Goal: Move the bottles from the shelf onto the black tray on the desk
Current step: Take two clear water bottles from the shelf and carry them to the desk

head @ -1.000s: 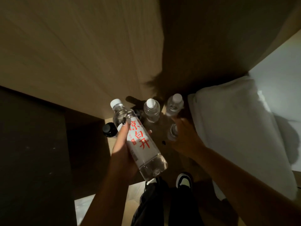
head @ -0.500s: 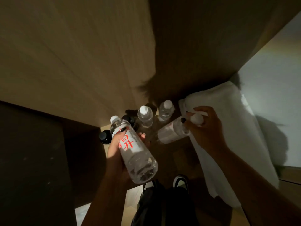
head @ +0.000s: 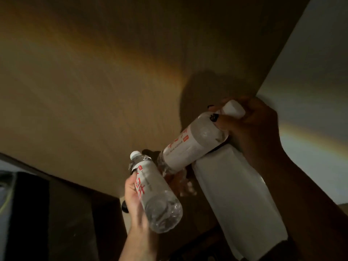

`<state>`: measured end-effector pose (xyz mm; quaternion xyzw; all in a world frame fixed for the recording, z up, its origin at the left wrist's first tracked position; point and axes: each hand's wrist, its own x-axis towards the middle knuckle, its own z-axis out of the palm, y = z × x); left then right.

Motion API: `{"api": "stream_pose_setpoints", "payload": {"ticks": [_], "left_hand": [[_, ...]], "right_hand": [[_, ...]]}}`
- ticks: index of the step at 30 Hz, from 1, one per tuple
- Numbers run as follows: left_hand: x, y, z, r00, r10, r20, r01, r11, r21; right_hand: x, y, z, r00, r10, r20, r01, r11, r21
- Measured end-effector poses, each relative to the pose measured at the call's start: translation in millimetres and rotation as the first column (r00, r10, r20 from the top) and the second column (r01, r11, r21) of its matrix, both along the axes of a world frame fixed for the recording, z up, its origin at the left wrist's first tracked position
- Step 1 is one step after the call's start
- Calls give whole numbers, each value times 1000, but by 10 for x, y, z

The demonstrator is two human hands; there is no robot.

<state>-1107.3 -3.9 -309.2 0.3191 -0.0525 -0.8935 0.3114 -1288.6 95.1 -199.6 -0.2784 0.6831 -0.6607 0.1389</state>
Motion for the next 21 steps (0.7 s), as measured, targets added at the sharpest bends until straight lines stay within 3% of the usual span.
{"api": "stream_pose_setpoints", "payload": {"ticks": [3, 7, 12, 18, 21], "left_hand": [[-35, -66, 413, 999, 50, -8, -51, 994, -95], [25, -55, 867, 995, -46, -91, 30, 985, -170], [114, 25, 1321, 973, -39, -228, -5, 982, -186], [206, 96, 1742, 955, -116, -274, 47, 968, -245], [274, 213, 1867, 933, -224, -282, 155, 956, -248]], "right_hand": [[65, -15, 420, 999, 22, 32, -19, 995, -101], [159, -58, 855, 993, 98, 72, -73, 953, -292], [418, -180, 1106, 992, 38, 122, 15, 912, -410], [651, -101, 993, 898, 116, 423, 208, 737, -643], [753, 41, 873, 847, 117, 518, 295, 707, -642]]}}
